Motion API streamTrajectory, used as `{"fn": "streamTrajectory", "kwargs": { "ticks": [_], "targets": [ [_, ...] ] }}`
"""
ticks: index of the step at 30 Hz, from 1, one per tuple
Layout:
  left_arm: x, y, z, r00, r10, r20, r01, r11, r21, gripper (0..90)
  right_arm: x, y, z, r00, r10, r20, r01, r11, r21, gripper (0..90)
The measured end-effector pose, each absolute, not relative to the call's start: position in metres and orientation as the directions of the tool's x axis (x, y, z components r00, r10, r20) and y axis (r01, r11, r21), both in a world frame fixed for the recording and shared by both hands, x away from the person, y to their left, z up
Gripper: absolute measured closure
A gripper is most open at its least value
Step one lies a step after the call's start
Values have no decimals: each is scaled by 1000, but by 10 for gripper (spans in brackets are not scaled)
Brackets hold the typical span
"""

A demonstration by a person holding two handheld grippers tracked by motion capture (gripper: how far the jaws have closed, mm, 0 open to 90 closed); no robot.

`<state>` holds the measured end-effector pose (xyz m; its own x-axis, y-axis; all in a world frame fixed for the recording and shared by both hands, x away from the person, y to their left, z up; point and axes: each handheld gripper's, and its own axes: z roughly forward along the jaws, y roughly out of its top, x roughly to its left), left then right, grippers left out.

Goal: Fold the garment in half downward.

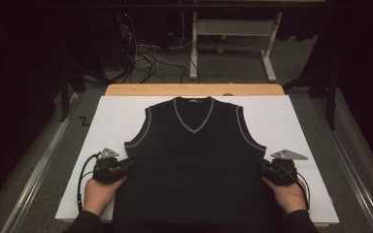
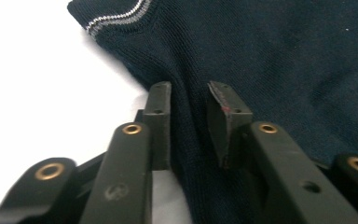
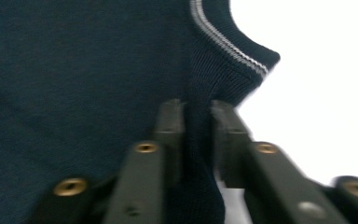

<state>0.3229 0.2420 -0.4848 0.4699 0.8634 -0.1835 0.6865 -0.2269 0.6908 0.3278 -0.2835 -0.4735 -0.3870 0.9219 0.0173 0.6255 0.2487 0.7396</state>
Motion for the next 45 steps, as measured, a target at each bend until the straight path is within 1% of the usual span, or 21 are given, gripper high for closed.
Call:
{"fn": "streamTrajectory", "kwargs": {
  "ticks": [5, 8, 12, 13, 19, 25, 33, 36, 39, 42, 45],
  "targets": [
    [322, 242, -484, 483, 856, -186, 681, -233, 694, 758, 327, -283, -473, -406, 914, 10, 616, 265, 742, 852],
    [321, 242, -483, 483, 856, -186, 676, -229, 700, 771, 326, -284, -473, -413, 911, 8, 607, 269, 748, 854],
    [316, 247, -475, 494, 848, -191, 645, -210, 734, 788, 322, -288, -469, -415, 910, 11, 579, 254, 775, 856],
    [314, 251, -470, 502, 842, -199, 631, -199, 750, 792, 319, -291, -467, -424, 906, 8, 559, 255, 789, 857],
    [302, 256, -461, 523, 830, -195, 605, -200, 771, 794, 303, -296, -462, -445, 896, -8, 522, 267, 810, 857],
    [290, 260, -459, 540, 817, -203, 601, -206, 772, 803, 290, -300, -458, -454, 891, 8, 511, 253, 822, 858],
    [273, 260, -448, 575, 798, -182, 561, -222, 798, 807, 270, -304, -452, -462, 887, 11, 478, 238, 846, 857],
    [266, 261, -447, 589, 786, -189, 556, -224, 801, 807, 262, -305, -450, -470, 883, 7, 467, 242, 851, 858],
    [259, 262, -448, 602, 775, -189, 557, -239, 796, 807, 258, -306, -450, -479, 878, 7, 460, 244, 854, 857],
    [254, 260, -449, 619, 762, -189, 554, -254, 792, 807, 246, -306, -449, -492, 871, 6, 453, 250, 856, 857],
    [246, 258, -448, 629, 760, -163, 546, -283, 789, 807, 237, -307, -449, -499, 867, 0, 450, 259, 854, 857]
  ]
}}
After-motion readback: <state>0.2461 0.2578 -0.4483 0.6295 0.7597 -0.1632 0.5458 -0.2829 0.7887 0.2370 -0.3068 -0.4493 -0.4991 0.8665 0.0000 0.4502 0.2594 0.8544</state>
